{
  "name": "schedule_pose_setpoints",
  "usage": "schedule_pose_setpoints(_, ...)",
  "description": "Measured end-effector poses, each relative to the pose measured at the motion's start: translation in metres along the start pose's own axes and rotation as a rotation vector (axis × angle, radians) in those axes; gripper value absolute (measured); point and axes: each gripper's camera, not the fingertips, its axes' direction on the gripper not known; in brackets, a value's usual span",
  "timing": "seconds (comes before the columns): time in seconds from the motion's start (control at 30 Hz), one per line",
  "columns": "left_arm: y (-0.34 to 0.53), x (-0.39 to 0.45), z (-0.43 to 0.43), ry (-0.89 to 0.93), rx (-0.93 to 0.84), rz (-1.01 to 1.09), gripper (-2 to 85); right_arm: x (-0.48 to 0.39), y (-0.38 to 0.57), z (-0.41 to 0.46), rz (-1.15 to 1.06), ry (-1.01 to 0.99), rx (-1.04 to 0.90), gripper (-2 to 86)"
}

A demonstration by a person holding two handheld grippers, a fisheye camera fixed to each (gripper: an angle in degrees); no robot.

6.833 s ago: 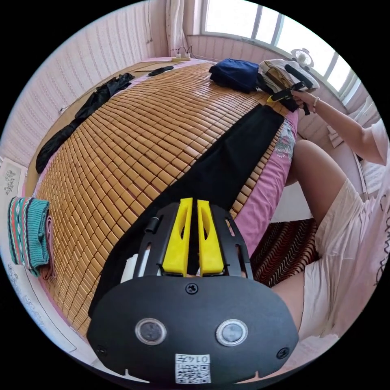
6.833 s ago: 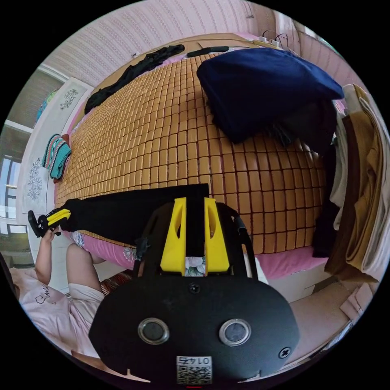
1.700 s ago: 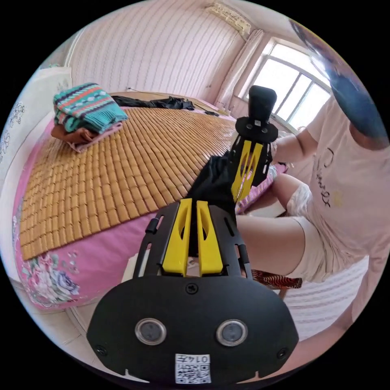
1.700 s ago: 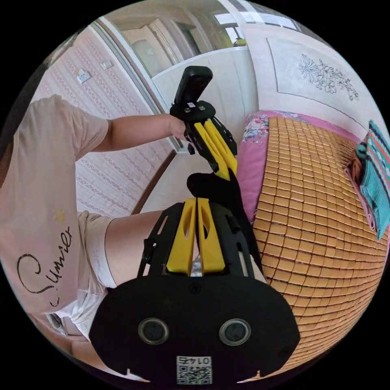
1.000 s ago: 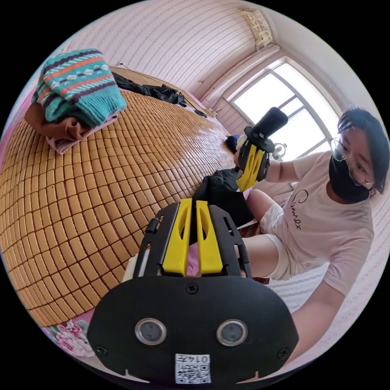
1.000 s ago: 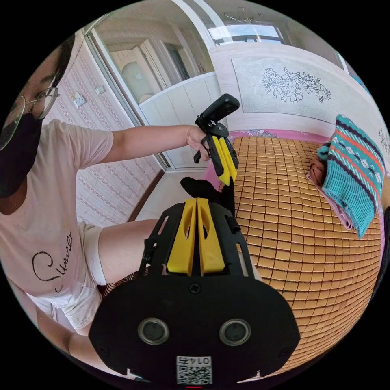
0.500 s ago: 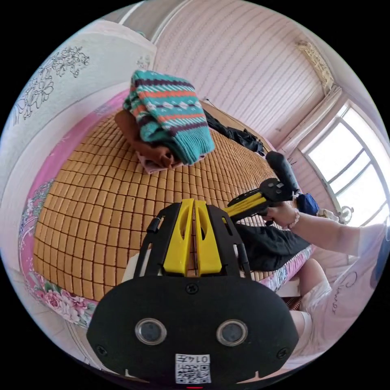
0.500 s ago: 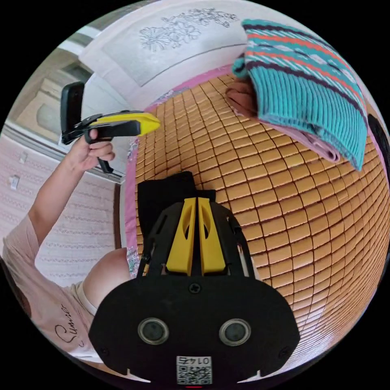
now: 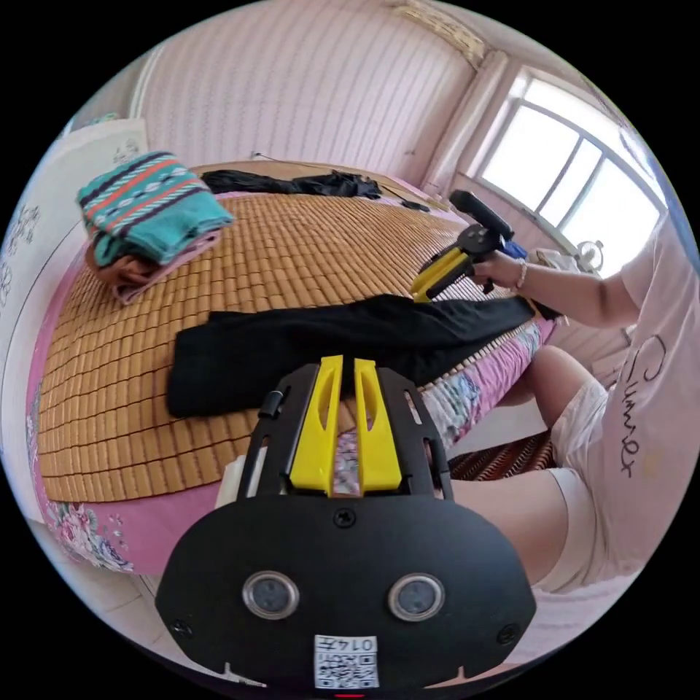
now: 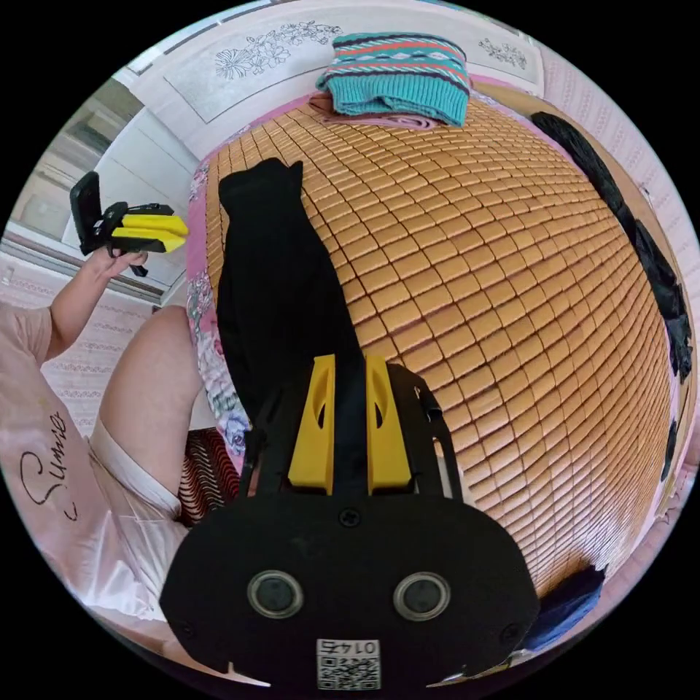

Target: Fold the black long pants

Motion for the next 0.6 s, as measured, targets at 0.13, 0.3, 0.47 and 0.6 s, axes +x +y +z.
schedule_pose_setpoints(0.13,-0.017,0.057,0.052,0.009,-0.073,0.008,6.4,-0.029,0.051,-0.022,0.034,-0.075,0.131,7.0)
schedule_pose_setpoints(0.3,-0.027,0.091,0.089,-0.105,-0.174,0.032,3.5,-0.052,0.084,-0.009,-0.001,0.131,0.047,5.9)
schedule_pose_setpoints(0.47,-0.028,0.111,0.072,-0.088,-0.126,0.046,-0.8,-0.033,0.114,-0.053,0.106,0.017,0.213,1.1)
schedule_pose_setpoints(0.6,-0.026,0.127,0.068,-0.087,-0.122,0.061,-0.9,-0.024,0.135,-0.073,0.126,0.028,0.244,0.6)
